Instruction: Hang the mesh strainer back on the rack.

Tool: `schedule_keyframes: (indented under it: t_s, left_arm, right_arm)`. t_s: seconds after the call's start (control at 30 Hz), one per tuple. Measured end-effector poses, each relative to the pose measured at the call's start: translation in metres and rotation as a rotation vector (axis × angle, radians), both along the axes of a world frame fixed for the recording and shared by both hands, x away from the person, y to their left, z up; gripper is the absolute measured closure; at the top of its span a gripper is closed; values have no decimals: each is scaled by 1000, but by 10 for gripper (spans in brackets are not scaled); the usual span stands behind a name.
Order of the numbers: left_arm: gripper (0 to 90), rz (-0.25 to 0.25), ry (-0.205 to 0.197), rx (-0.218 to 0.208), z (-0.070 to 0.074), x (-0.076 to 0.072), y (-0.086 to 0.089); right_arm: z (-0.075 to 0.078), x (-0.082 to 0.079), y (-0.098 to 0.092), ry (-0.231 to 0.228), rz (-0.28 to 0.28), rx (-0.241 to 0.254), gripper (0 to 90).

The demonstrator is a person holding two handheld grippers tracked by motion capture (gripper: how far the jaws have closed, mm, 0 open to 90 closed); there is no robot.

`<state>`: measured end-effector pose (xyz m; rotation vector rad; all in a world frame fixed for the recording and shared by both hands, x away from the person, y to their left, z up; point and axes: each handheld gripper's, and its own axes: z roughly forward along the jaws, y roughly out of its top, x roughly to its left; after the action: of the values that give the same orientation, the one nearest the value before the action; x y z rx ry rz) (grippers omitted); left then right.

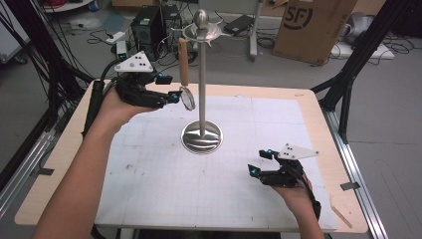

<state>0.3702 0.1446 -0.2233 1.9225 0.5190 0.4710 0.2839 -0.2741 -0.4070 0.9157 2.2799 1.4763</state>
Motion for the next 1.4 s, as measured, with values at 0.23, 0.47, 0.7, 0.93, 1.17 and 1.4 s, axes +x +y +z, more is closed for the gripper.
schedule_keyframes:
  t_s: [0.23,0.47,0.7,0.93,1.17,1.4]
  left_arm:
    - [349,1,22,-33,-10,-6,10]
    - [333,-3,29,-43,-24,-12,19]
    - [316,-22,45,-41,-36,-17,21]
    - [302,-26,49,-51,-48,-25,25]
    - [264,-33,44,-72,-66,-33,28]
    - [250,-51,65,-74,-86,-40,25]
  right_arm:
    - [-1,0,1,3,2,-5,282]
    - [-1,0,2,7,3,-6,282]
    - [-1,0,2,6,2,-7,282]
    - [-1,0,1,2,3,-5,281]
    - [-1,0,2,2,2,-6,282]
    - [-2,0,2,1,5,-10,281]
